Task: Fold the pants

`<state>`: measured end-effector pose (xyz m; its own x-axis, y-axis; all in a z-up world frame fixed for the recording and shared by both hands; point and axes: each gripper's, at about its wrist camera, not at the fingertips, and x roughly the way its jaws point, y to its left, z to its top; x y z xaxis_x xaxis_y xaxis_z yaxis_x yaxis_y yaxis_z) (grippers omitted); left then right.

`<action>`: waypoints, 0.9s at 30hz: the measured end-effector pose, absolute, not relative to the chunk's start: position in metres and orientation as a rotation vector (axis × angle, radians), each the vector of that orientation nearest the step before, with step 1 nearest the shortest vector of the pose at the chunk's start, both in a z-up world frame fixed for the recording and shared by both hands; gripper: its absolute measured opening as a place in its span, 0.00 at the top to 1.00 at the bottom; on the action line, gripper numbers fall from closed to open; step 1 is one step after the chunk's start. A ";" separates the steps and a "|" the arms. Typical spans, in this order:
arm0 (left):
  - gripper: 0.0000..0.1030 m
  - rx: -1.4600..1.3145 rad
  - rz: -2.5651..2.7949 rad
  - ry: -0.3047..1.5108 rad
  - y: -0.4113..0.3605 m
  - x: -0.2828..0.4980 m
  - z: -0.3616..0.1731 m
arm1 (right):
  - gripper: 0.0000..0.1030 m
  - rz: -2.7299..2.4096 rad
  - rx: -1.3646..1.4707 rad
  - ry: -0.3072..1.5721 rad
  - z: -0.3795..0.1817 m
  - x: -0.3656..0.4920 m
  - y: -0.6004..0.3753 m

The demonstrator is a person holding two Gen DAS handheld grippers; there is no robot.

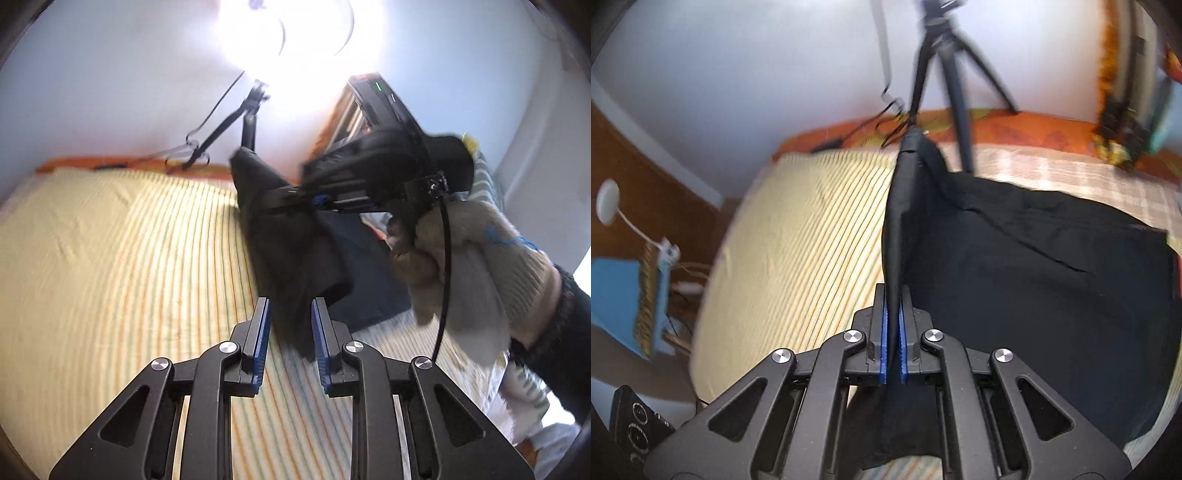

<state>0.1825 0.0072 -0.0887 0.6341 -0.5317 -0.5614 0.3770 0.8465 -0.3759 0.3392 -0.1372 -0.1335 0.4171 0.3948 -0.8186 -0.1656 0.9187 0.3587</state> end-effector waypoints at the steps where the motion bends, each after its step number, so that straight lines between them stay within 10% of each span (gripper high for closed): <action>1: 0.80 -0.232 -0.522 0.708 0.013 0.181 -0.088 | 0.95 0.351 0.261 1.075 -0.130 0.337 -0.148; 27: 0.80 0.060 -0.592 0.777 -0.131 0.246 -0.112 | 0.95 0.049 0.401 0.973 -0.135 0.286 -0.358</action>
<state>0.2460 -0.1309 -0.1115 0.5597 -0.4800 -0.6756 0.5233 0.8368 -0.1611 0.2864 -0.3577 -0.1351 0.5675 0.2178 -0.7941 0.1373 0.9258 0.3521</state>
